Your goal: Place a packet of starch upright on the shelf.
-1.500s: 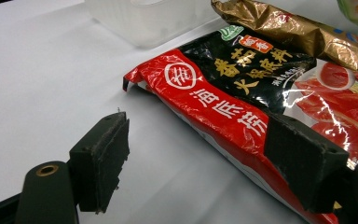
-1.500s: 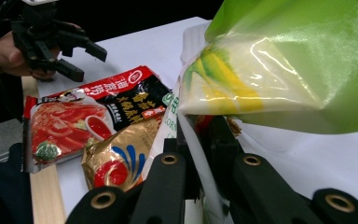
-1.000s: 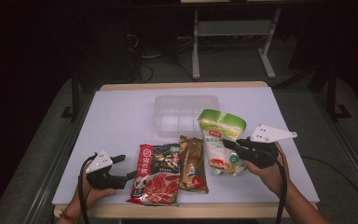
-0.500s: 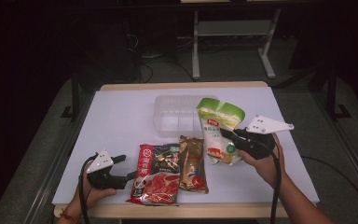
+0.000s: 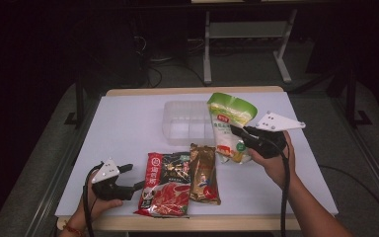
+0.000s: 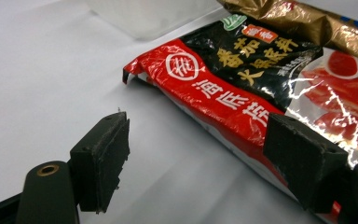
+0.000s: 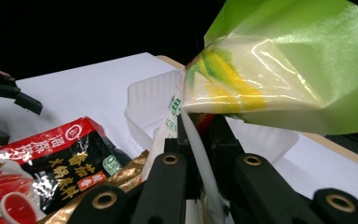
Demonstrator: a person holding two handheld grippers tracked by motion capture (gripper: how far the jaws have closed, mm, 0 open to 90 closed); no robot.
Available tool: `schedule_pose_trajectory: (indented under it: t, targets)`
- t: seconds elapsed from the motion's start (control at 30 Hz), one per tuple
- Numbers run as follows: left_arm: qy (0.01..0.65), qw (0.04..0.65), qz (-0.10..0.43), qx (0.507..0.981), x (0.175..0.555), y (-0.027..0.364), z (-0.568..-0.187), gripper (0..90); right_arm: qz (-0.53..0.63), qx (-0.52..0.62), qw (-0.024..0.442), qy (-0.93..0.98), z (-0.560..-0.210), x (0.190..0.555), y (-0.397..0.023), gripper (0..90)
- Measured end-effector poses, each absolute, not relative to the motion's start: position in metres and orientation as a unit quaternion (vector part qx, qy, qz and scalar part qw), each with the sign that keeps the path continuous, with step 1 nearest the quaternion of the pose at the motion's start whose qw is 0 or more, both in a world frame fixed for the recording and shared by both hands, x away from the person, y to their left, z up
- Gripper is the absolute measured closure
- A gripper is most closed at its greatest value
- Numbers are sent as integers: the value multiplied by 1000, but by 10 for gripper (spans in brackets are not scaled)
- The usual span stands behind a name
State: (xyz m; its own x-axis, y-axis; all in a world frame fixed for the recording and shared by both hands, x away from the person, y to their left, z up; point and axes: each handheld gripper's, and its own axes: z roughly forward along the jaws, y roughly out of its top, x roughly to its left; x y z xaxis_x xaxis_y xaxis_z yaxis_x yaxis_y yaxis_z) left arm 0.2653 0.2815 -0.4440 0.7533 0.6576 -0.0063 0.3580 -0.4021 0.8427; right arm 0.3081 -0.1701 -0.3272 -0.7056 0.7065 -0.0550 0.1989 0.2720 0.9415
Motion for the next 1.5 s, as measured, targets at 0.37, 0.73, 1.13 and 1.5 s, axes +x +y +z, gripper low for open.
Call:
schedule_pose_trajectory:
  t: [0.37, 0.73, 1.13, 1.5]
  targets:
    - [310, 464, 175, 811, 263, 285, -440, 220, 531, 309, 262, 744, -314, 322, -160, 852]
    - [305, 456, 190, 814, 261, 285, -439, 219, 530, 323, 284, 731, -308, 342, -154, 853]
    - [303, 458, 191, 814, 260, 286, -438, 219, 519, 341, 299, 725, -307, 367, -140, 853]
    - [303, 459, 191, 813, 259, 286, -438, 219, 504, 363, 311, 719, -314, 399, -122, 853]
